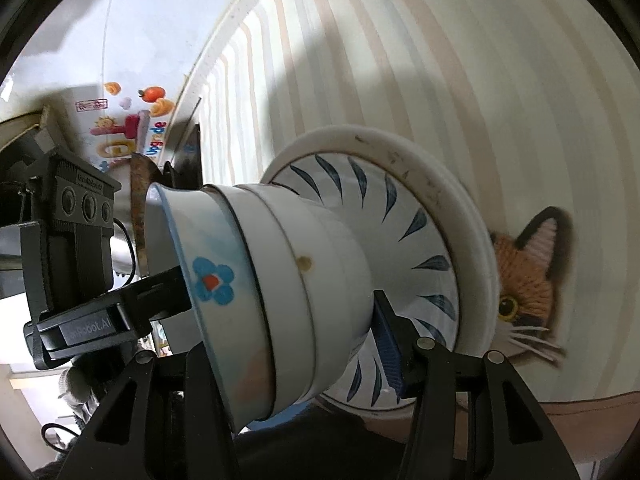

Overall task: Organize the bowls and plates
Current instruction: 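Carry the nested bowls with the right gripper onto the plate stack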

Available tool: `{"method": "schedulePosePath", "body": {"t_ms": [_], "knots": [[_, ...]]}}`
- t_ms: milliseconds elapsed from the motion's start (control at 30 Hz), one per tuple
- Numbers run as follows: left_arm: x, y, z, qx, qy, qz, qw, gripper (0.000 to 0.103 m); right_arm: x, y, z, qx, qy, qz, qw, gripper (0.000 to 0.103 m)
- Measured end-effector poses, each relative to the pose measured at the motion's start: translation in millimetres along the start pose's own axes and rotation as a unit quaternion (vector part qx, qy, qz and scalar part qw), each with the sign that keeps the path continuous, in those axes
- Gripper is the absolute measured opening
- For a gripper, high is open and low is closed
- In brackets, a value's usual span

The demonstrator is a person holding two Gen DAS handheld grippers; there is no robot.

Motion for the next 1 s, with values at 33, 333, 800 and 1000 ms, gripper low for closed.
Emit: {"method": "schedulePosePath", "body": {"t_ms": [33,333,800,1000], "knots": [[0,2,1,0.000,0.000,-0.001,1.0000,0.056,-2,3,5,0.001,0.001,0.000,1.000,0.053],[0,5,5,-0.002,0.007,0.004,1.0000,0.056,-8,5,19,0.012,0.007,0.005,1.000,0.053],[4,-1,-31,-0.070,-0.042,0.062,0.9947,0.056,-6,3,13,0.048,-0.008,-0.011,0.999,0.054],[17,-6,-61,-0.096,-0.078,0.091,0.9881,0.059,2,11,-22,0.096,-0.055,-0.038,0.993,0.054]]}}
Point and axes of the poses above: each gripper's, at about its wrist camera, not at the fingertips, and z roughly the way its jaws point, y to its left, x to its underside, the point moved 9 cm from there along z, roughly the way its jaws point, and after that the axes turned 14 degrees about x, right-handed, at the moved point
